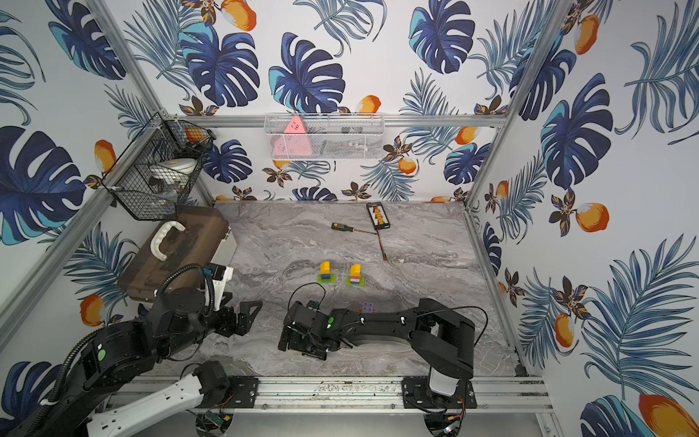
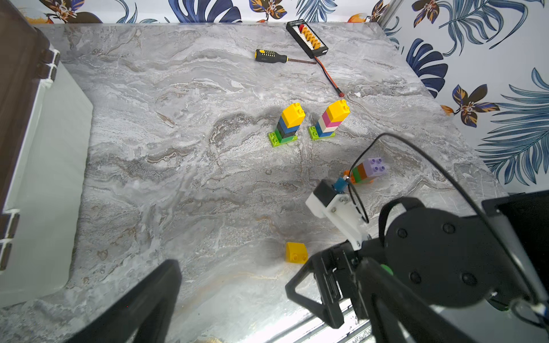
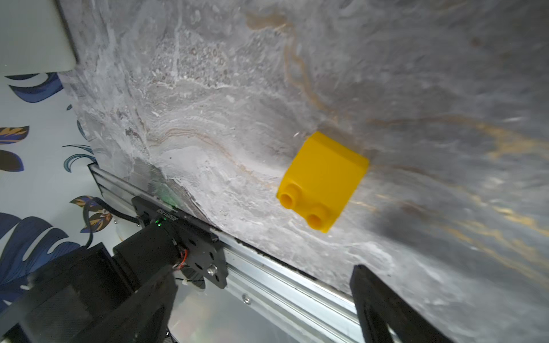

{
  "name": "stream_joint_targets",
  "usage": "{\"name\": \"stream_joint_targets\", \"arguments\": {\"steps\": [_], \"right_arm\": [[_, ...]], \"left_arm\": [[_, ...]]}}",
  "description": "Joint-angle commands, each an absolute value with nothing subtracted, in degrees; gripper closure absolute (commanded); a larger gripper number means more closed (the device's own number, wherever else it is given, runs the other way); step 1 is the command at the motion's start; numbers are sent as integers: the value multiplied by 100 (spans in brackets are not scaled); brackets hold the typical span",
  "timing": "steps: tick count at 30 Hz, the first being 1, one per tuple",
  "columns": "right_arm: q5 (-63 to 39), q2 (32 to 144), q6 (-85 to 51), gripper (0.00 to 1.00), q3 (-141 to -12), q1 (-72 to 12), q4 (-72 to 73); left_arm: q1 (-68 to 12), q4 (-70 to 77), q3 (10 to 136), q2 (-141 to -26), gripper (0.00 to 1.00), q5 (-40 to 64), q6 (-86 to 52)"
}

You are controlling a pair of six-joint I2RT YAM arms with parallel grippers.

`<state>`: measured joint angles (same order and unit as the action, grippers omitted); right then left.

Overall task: Assemble the number 1 with lego
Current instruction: Adjust the lego brick at the center of the board.

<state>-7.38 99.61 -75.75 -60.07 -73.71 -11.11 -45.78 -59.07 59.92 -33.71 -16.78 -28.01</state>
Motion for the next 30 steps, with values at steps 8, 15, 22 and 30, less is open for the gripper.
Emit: {"name": "stream_joint_targets", "arguments": {"steps": [8, 15, 22, 30], "right_arm": [[-820, 10783, -8042, 8, -6476, -7761, -176], [-145, 10612, -7809, 8, -6631, -7652, -915], [-81, 10370, -7473, 8, -6271, -7213, -1032], [288, 10138, -6727, 7, -6455, -6812, -1924]], "left_arm": [[-4577, -5573, 5871, -3173, 1, -1949, -2659], [-4577, -5573, 5852, -3191, 1, -1964, -2681], [-4574, -5581, 5853, -3250, 1, -1972, -2690], [-4570, -5584, 5844, -3231, 1, -1995, -2716]]}}
